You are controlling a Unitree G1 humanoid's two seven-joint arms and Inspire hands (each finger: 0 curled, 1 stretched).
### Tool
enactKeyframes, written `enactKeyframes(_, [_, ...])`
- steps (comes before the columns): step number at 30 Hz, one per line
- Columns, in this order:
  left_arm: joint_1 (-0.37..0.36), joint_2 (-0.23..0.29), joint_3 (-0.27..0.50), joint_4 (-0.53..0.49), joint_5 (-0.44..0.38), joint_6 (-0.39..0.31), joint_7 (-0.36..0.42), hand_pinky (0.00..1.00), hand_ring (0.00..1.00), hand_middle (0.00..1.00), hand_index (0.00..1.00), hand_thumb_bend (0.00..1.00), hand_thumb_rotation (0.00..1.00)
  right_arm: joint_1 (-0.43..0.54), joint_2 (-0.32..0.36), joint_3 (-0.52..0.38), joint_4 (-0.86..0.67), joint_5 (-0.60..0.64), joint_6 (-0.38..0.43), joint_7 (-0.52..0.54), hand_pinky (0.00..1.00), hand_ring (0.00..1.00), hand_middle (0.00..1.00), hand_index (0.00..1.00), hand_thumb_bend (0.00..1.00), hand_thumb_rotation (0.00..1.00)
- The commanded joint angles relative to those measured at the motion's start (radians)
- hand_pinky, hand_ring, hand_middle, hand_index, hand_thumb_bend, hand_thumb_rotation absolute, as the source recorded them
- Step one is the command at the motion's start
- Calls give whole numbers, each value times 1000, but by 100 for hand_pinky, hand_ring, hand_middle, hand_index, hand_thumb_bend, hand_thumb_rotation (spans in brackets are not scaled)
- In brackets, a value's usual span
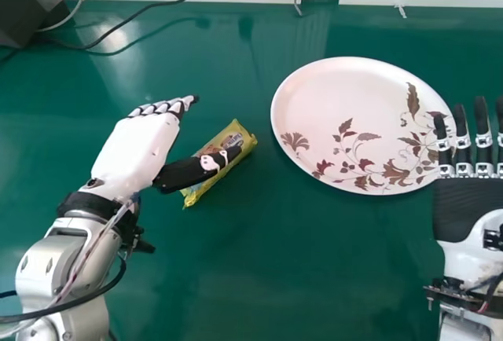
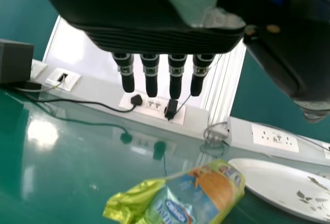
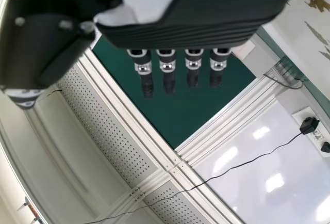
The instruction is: Pick up biscuit and place it in the plate
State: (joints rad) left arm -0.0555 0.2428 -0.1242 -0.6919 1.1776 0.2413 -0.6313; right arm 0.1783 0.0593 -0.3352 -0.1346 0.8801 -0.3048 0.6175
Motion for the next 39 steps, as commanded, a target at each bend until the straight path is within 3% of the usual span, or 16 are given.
enactKeyframes(1, [-1, 1, -12, 14, 13, 5, -8, 100, 100, 100, 99, 100, 72, 29, 36, 0, 35, 9, 17, -2, 98, 100, 99, 95, 100, 51])
enactKeyframes(8, [1, 8, -17, 48, -12, 2, 1, 100, 100, 100, 99, 100, 72, 33, 43, 9, 32, 5, 14, 0, 96, 100, 99, 94, 100, 47])
enactKeyframes(22, [-12, 13, -60, 118, 22, 8, 3, 100, 100, 100, 100, 100, 71, 55, 55, 9, 25, 15, 7, 10, 98, 100, 98, 93, 100, 48])
enactKeyframes(39, [-51, 19, -71, 247, 21, 38, 36, 100, 100, 100, 100, 100, 71, 52, 49, 8, 26, 7, 5, 3, 93, 100, 98, 92, 100, 39])
